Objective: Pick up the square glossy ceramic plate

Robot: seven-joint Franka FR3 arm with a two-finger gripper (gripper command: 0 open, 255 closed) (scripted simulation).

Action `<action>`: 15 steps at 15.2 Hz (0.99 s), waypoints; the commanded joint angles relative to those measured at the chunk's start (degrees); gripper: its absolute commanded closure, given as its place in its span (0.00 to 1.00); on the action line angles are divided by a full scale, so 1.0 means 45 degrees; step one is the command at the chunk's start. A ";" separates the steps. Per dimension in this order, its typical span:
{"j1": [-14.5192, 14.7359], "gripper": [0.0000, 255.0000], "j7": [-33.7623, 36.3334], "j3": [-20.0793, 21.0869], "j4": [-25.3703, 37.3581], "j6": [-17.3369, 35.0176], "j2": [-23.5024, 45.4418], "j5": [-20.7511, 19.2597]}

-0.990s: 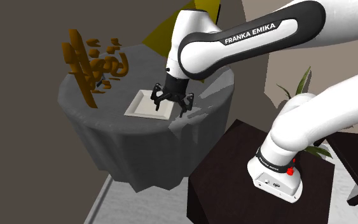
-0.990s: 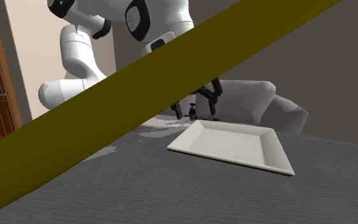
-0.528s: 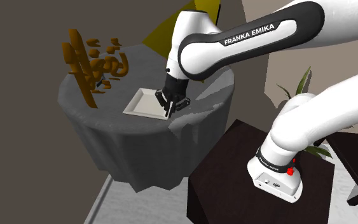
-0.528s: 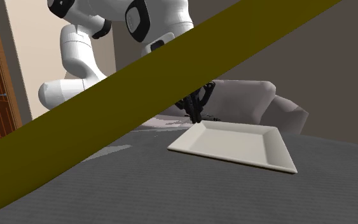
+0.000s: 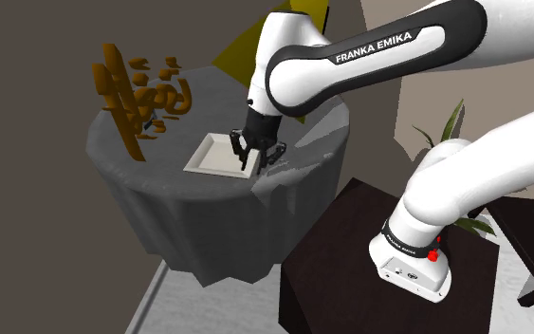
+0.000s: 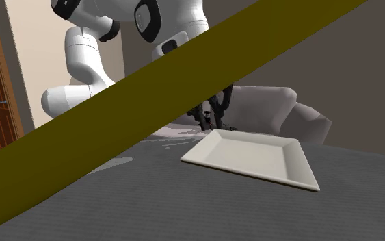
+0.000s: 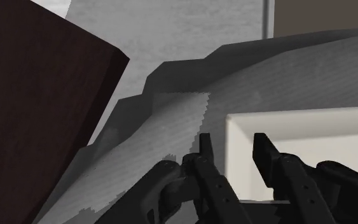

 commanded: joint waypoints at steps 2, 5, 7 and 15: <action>-0.0692 0.00 0.0452 0.0105 0.0863 -0.0805 0.0316 -0.1116; -0.1511 0.00 0.1001 0.0299 0.2070 -0.1835 0.0828 -0.2485; -0.1501 0.00 0.0983 0.0381 0.1793 -0.1474 0.0913 -0.2438; -0.1481 1.00 0.0939 0.0615 0.1060 -0.0431 0.1229 -0.2323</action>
